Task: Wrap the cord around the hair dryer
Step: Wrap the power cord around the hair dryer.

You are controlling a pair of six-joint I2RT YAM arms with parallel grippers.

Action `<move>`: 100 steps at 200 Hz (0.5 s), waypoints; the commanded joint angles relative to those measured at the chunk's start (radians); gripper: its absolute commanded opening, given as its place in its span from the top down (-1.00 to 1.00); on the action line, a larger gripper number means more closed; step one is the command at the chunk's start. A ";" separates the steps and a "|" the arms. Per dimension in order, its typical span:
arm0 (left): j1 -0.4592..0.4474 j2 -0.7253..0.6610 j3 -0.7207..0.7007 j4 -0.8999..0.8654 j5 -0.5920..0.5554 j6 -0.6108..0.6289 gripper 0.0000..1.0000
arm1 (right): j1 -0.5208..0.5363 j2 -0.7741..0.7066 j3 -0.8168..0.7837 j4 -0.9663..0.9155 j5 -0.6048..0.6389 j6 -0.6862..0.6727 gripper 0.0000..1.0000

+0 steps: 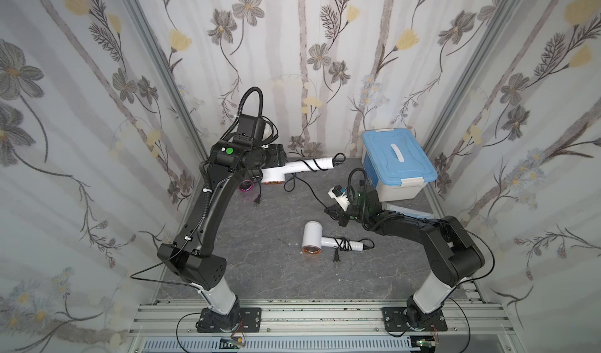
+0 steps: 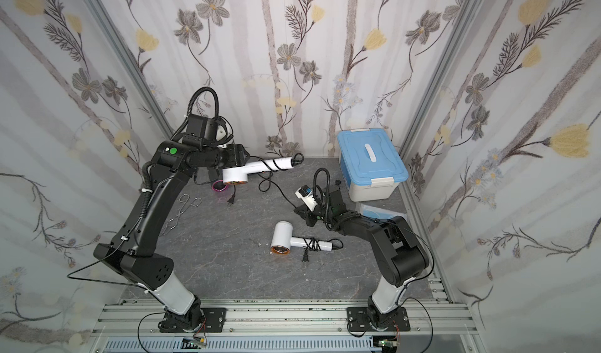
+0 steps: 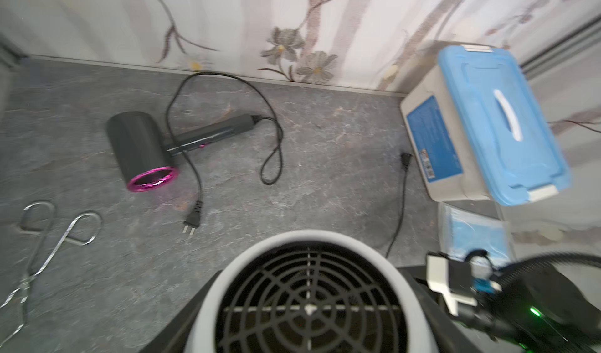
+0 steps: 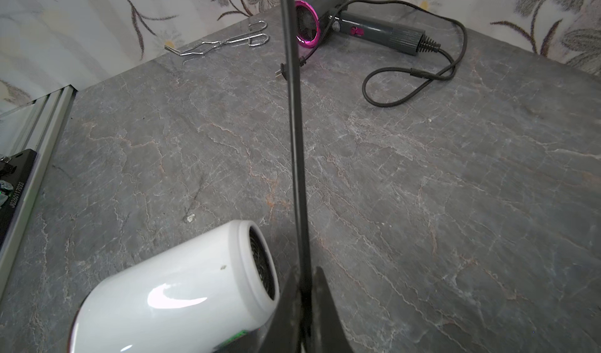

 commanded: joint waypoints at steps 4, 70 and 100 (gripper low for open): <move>0.037 0.011 -0.048 0.140 -0.206 -0.029 1.00 | 0.049 -0.071 0.039 -0.149 0.146 -0.075 1.00; 0.055 0.178 -0.067 0.230 -0.350 -0.017 1.00 | 0.162 -0.364 0.118 -0.436 0.439 -0.175 1.00; 0.054 0.247 -0.090 0.222 -0.309 -0.002 1.00 | 0.199 -0.492 0.165 -0.501 0.539 -0.197 1.00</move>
